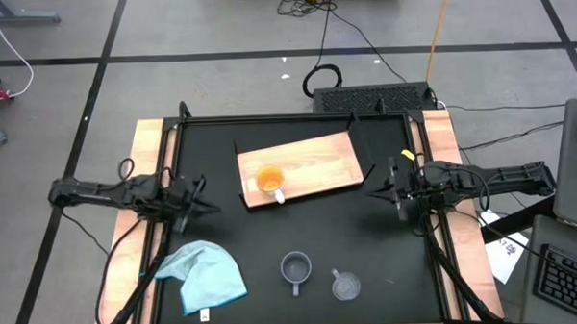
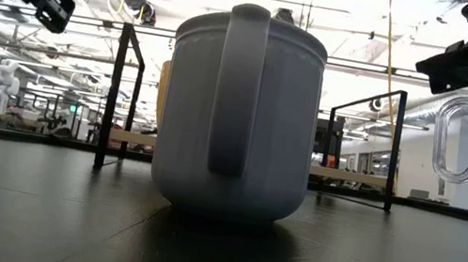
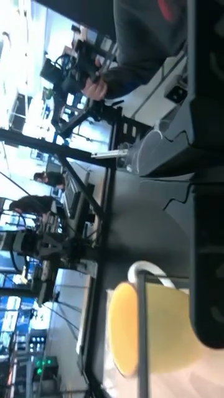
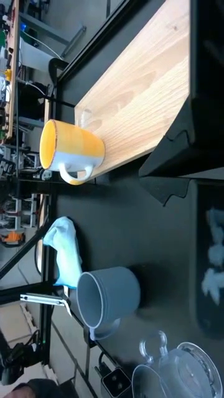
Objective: Stack small to large cups/mugs on shelf
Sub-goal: Put the gray mug on the shelf
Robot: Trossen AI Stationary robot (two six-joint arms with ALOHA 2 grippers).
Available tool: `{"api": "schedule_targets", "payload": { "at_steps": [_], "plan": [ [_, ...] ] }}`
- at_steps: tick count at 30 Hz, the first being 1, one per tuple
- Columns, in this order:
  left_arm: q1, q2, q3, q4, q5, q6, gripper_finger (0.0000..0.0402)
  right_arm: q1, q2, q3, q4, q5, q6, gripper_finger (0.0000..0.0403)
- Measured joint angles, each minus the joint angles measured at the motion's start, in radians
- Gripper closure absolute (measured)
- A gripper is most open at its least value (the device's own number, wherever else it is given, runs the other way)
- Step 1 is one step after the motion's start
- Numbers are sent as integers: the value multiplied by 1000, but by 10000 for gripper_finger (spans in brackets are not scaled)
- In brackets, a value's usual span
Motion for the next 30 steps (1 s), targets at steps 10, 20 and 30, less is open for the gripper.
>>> {"api": "schedule_targets", "payload": {
  "at_steps": [10, 20, 30],
  "plan": [
    [-89, 274, 0, 376, 1, -1, 381, 0, 0, 0, 0, 0, 1, 403],
    [-137, 512, 116, 453, -11, 0, 381, 0, 0, 0, 0, 0, 1, 403],
    [-190, 774, 316, 480, -95, 114, 381, 0, 0, 0, 0, 0, 1, 403]
  ]
}}
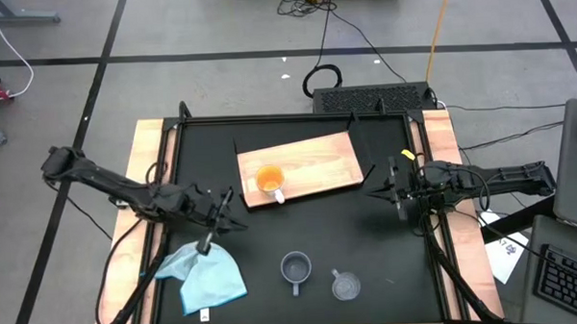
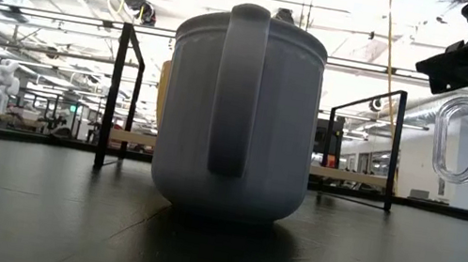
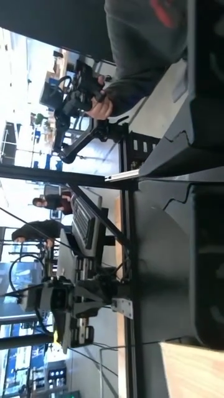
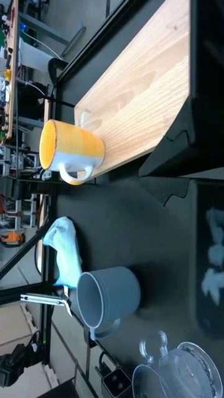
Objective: Stack small to large cups/mugs on shelf
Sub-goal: Put the gray mug on the shelf
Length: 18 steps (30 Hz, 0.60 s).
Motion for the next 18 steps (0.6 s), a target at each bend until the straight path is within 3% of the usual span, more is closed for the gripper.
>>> {"api": "schedule_targets", "payload": {
  "at_steps": [9, 18],
  "plan": [
    [-3, 243, 184, 11, -3, -63, 398, 0, 0, 0, 0, 0, 0, 403],
    [-2, 382, 395, -247, 4, -86, 400, 0, 1, 0, -8, 0, 0, 403]
  ]
}}
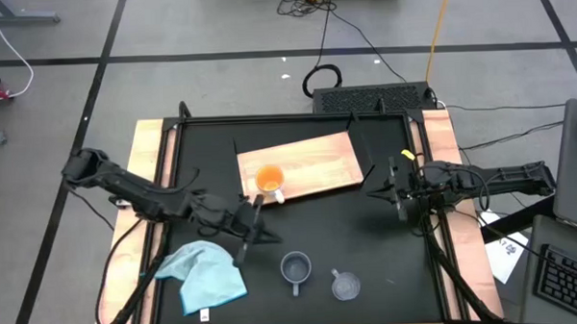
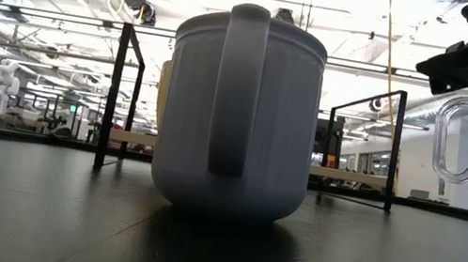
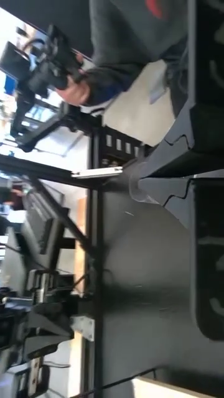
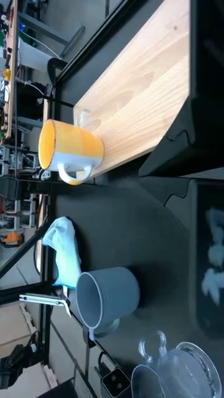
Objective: Stack small to large cups/mugs on shelf
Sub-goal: Put the gray mug on the shelf
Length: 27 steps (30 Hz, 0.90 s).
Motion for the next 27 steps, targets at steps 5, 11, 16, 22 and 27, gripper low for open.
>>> {"api": "schedule_targets", "payload": {
  "at_steps": [5, 11, 16, 22, 27],
  "plan": [
    [0, 60, 129, -167, 2, -11, 399, 0, 0, 0, -22, 0, 0, 403],
    [0, 154, 316, -381, 3, -32, 399, 0, 0, 0, -25, 0, 0, 403],
    [-1, 266, 470, -550, 4, -57, 399, 0, 0, 0, -24, 0, 1, 403],
    [-1, 365, 593, -731, 5, -66, 391, 0, 0, 0, -25, 1, 1, 403],
    [0, 420, 646, -833, 7, -106, 366, 0, 0, 0, -30, 1, 1, 403]
  ]
}}
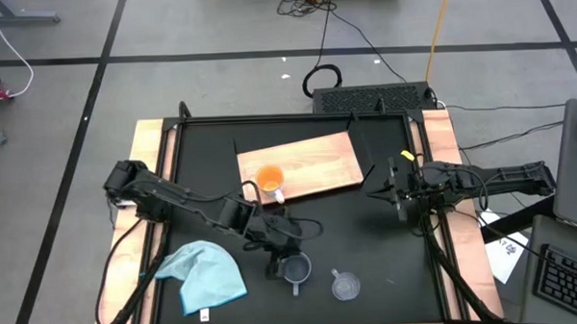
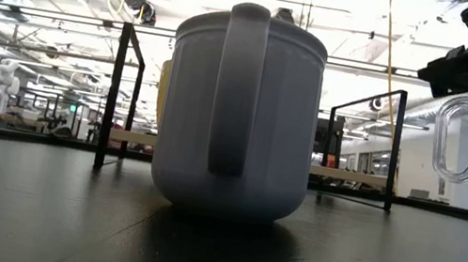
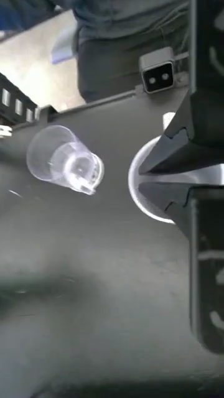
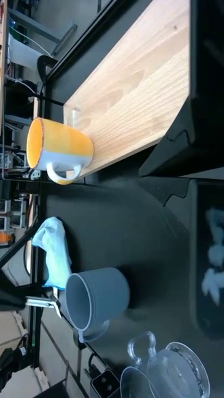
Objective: Stack small to large cups/mugs on shelf
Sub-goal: Put the gray mug on the shelf
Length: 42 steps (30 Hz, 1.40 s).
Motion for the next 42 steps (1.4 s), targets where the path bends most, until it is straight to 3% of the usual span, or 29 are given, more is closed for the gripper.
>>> {"api": "schedule_targets", "payload": {
  "at_steps": [25, 30, 42],
  "plan": [
    [38, 93, 4, -30, 112, 32, 137, 0, 1, 0, -9, 0, 0, 403],
    [39, 93, 4, -66, 145, 57, 120, 0, 1, 0, -12, 0, 0, 403],
    [50, 97, 1, -77, 117, 79, 132, 0, 1, 0, -15, 0, 0, 403]
  ]
}}
